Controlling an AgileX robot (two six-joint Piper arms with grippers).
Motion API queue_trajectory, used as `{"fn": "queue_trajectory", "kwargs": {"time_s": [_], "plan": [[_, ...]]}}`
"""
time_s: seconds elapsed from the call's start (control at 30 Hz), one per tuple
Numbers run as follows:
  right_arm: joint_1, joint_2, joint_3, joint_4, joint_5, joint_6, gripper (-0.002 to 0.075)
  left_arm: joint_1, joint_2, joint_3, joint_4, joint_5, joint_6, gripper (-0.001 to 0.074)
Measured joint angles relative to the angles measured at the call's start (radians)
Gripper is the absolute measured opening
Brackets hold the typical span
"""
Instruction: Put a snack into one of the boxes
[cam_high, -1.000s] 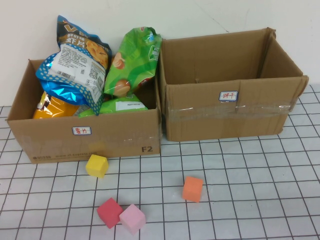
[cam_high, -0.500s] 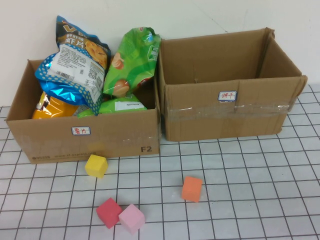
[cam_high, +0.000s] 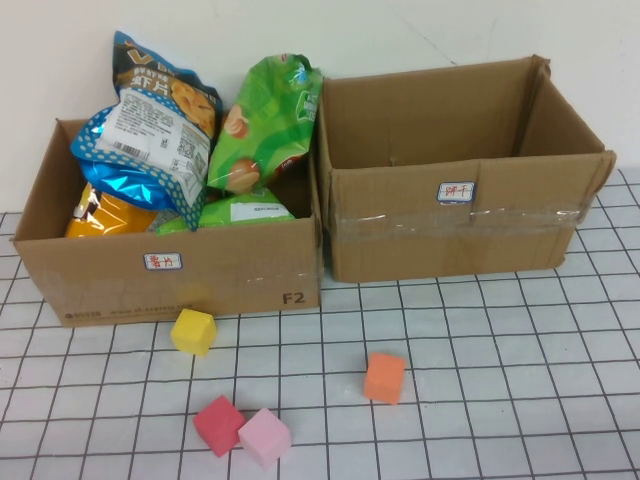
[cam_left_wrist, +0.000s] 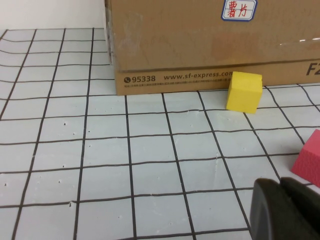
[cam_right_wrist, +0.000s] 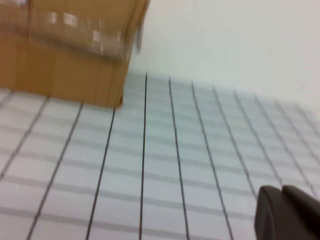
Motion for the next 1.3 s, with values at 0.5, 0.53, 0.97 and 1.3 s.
{"fn": "queue_trajectory", "kwargs": {"time_s": [0.5,0.53,0.97,1.3], "plan": [[0.0,0.0,0.01,-0.004,0.164,-0.002,0.0,0.0,0.0,0.0,0.0,0.0,0.0,-0.0001],[0.0,0.0,0.01,-0.004,0.164,0.004,0.0,0.0,0.0,0.0,0.0,0.0,0.0,-0.0001],[0.051,0.0,0.008,0.004,0.17,0.152,0.0,0.0,0.0,0.0,0.0,0.0,0.0,-0.0001],[0.051,0.0,0.008,0.006,0.173,0.156,0.0,0.0,0.0,0.0,0.0,0.0,0.0,-0.0001]]}}
